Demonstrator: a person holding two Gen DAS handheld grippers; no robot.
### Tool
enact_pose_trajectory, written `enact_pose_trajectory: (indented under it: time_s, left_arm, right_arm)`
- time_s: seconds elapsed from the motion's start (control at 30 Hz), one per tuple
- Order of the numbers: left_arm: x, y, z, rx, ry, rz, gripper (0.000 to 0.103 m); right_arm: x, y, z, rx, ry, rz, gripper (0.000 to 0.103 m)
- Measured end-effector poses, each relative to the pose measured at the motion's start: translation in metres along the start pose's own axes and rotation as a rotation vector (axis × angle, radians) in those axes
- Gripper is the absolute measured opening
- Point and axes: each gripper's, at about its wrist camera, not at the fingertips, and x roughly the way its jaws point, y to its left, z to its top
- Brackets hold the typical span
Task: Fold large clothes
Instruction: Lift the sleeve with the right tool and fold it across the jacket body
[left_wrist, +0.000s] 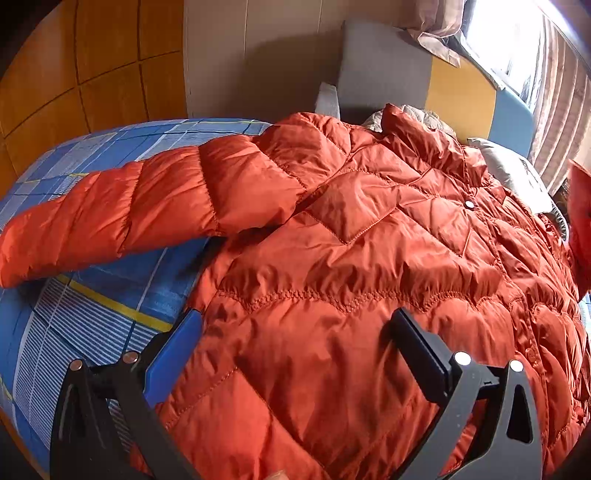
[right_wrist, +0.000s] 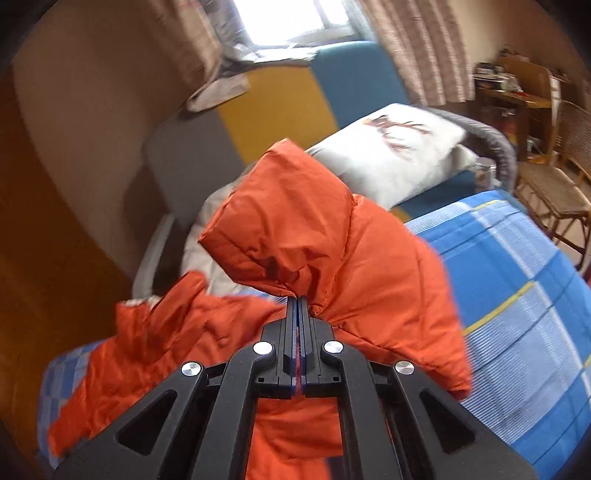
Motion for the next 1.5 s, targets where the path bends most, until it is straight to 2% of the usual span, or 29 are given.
enact_pose_trajectory:
  time_s: [0.17,0.37,0.93,1.17,1.5]
  left_arm:
    - [-0.002,0.004,-0.002,-0.016,-0.006,-0.013,0.101]
    - [-0.003,0.008,-0.003,-0.032,-0.01,-0.021,0.101]
    - [-0.006,0.021,0.01,-0.024,0.01,-0.019,0.101]
    - [-0.002,0.025,0.01,-0.037,0.011,-0.019,0.101]
    - [0.007,0.031,0.004,-0.067,0.024,-0.028,0.101]
  right_arm:
    - [0.017,0.062,-0.03,-0.078,0.068,0.082,0.001]
    - [0.03,0.105,-0.06,-0.125,0.13,0.13,0.001]
    - [0.061,0.186,-0.122,-0.237,0.246,0.146,0.001]
    - [0.079,0.223,-0.148,-0.276,0.298,0.181,0.001]
    - [0.102,0.238,-0.18,-0.324,0.364,0.179,0.001]
